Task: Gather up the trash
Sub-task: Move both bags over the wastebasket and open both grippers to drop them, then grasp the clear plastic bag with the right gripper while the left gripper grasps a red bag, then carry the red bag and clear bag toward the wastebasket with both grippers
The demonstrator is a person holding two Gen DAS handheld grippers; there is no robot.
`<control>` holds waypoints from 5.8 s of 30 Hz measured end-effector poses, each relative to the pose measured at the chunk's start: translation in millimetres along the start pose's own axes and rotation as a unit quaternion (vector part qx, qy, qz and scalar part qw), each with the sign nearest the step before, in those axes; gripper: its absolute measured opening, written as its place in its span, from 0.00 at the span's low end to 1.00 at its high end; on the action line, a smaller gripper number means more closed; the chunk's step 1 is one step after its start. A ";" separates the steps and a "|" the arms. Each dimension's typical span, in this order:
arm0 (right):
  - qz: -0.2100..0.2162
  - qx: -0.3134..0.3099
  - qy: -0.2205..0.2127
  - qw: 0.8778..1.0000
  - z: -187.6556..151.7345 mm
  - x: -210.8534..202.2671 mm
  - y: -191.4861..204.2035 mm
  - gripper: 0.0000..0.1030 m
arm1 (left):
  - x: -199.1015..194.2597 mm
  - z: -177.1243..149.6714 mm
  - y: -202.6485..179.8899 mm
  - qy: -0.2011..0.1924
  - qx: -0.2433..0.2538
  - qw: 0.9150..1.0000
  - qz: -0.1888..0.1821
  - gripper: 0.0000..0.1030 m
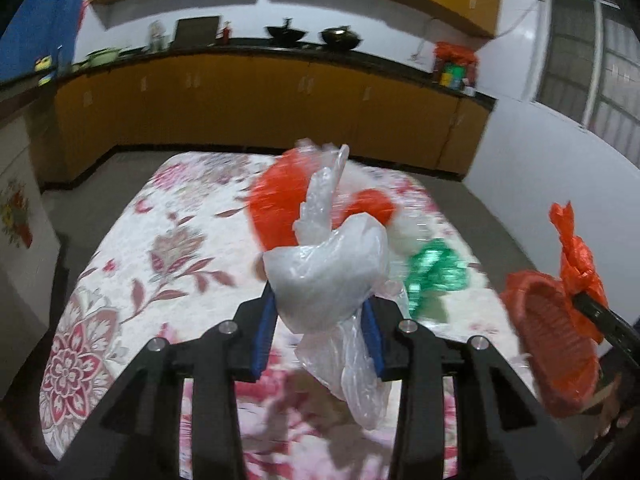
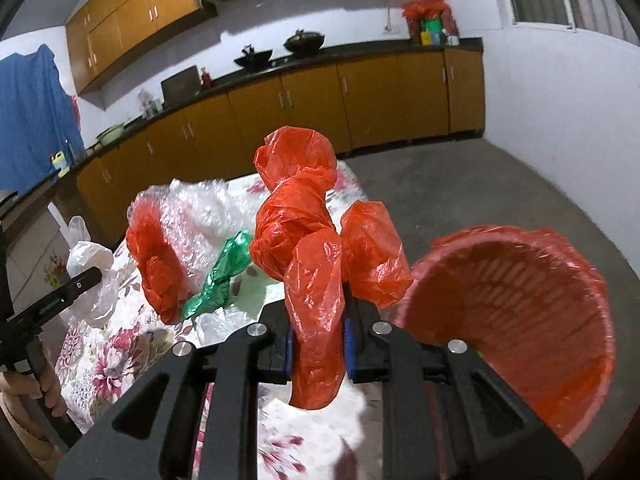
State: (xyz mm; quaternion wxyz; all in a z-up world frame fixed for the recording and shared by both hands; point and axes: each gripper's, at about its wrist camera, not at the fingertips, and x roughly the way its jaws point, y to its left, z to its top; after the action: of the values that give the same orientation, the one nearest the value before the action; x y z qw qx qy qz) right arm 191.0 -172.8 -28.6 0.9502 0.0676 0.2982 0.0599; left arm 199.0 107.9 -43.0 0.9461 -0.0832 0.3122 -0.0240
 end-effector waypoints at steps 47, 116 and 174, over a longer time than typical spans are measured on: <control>-0.101 0.123 -0.056 0.986 -2.3 -71.4 -132.6 0.24 | 42.1 -29.5 -274.0 0.069 0.156 0.957 -0.236 0.40; 0.031 -0.134 0.143 0.980 -57.3 108.2 96.2 0.24 | 10.9 -25.2 31.0 -0.032 -0.020 0.995 0.090 0.84; -0.018 0.021 0.024 0.999 -4.5 -28.8 -25.2 0.18 | -1.8 -3.5 -109.6 -0.005 0.076 0.992 -0.102 0.45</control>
State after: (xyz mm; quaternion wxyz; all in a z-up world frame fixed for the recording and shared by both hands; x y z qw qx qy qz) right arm 166.8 -201.7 -20.4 0.9421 0.0807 0.3232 0.0383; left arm 196.2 -0.3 -25.8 0.9439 -0.0427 0.2945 -0.1432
